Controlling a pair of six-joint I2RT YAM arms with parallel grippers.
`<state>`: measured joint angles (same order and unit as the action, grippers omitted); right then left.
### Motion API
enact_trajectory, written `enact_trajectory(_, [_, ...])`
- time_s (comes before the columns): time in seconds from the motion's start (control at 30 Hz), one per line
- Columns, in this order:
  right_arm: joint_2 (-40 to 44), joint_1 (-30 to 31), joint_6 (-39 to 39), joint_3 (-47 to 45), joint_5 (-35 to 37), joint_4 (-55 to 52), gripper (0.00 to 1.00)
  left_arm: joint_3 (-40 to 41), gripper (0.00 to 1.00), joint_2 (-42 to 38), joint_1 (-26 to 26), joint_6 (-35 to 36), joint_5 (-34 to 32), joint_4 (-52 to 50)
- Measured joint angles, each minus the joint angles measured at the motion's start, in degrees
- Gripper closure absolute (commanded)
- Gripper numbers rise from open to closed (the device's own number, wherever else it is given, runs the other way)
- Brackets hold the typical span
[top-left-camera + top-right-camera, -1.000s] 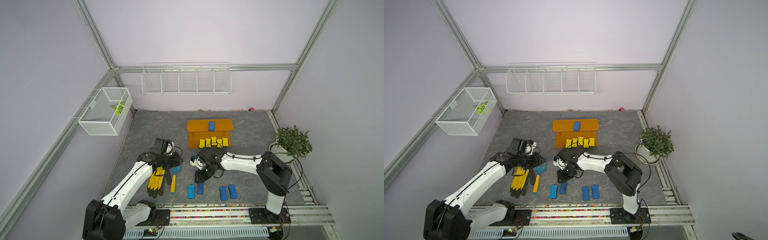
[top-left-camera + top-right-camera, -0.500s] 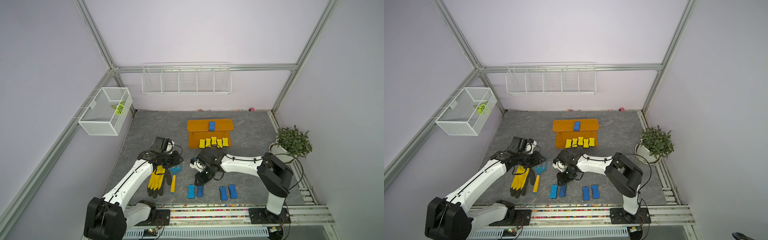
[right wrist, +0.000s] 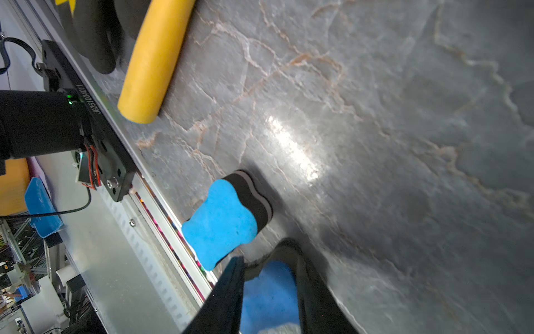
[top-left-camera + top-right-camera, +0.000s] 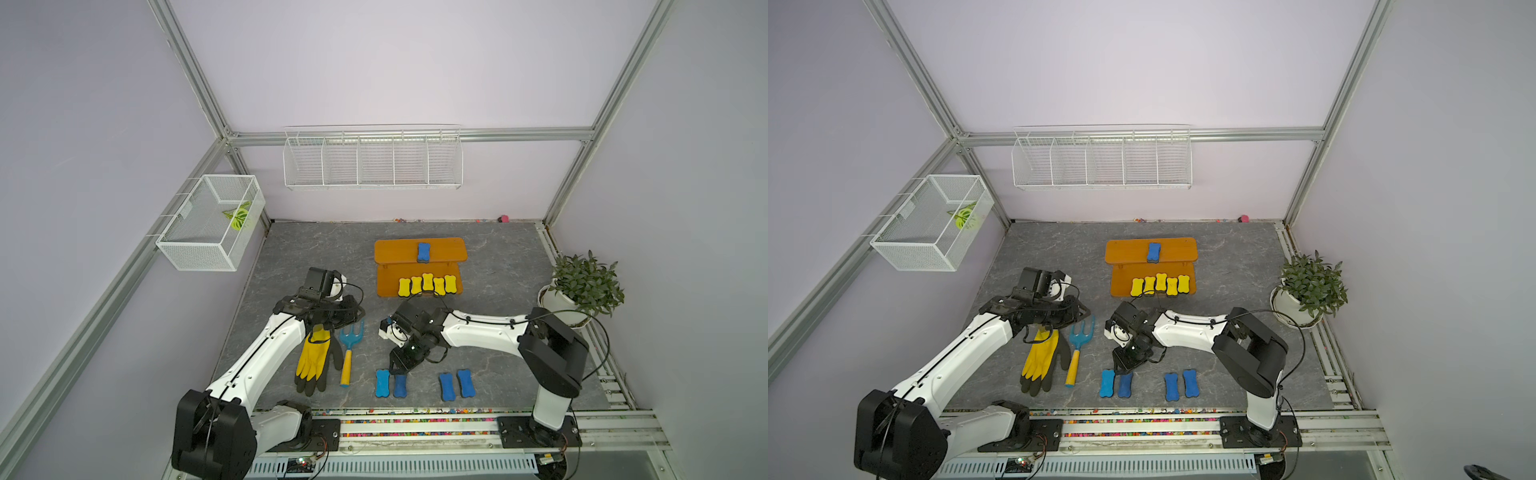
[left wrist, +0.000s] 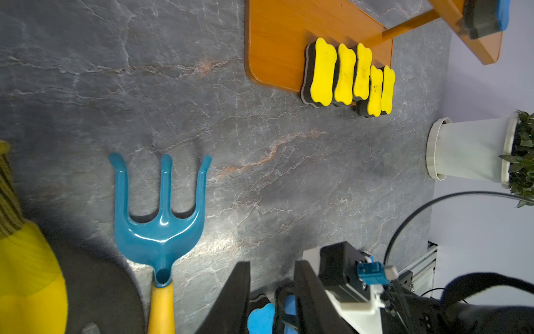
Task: Remove the whiteboard erasers from the shelf
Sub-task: Move the whiteboard eraser to the center of the board, then pick up the whiteboard eraser from the shelf.
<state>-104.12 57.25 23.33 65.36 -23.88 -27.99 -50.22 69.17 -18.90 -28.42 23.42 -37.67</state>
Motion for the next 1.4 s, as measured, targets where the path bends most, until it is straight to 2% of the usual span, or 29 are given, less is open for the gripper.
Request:
enact_trajectory(0.27, [5.97,-2.25,-0.26,7.23,5.01,-7.06,0.59,-8.35,0.68,5.29,0.15,0.79,-0.02,0.11])
enact_trajectory(0.4, [8.33,-7.76,-0.24,13.70,8.83,-9.09,0.59,-14.34,0.68,9.40,0.15,1.31,0.17,0.96])
enact_trajectory(0.6, [8.55,-17.68,-0.20,22.97,15.93,-9.73,0.59,-21.55,0.57,14.25,0.15,2.45,0.44,1.79])
enact_trajectory(0.77, [3.93,-25.00,-0.04,32.13,18.73,-10.08,0.60,-23.17,0.57,15.93,0.15,2.82,0.39,1.97])
enact_trajectory(0.93, [-4.17,-29.40,0.15,39.56,19.12,-10.29,0.61,-23.12,0.57,16.13,0.17,2.86,0.15,2.23])
enact_trajectory(1.13, [-11.91,-29.99,1.16,44.76,17.94,-12.15,0.60,-22.93,0.57,16.15,0.90,3.37,0.15,2.34])
enact_trajectory(1.4, [-12.85,-29.86,1.77,45.27,17.84,-14.29,0.61,-22.08,0.57,16.31,1.27,3.65,0.44,3.10])
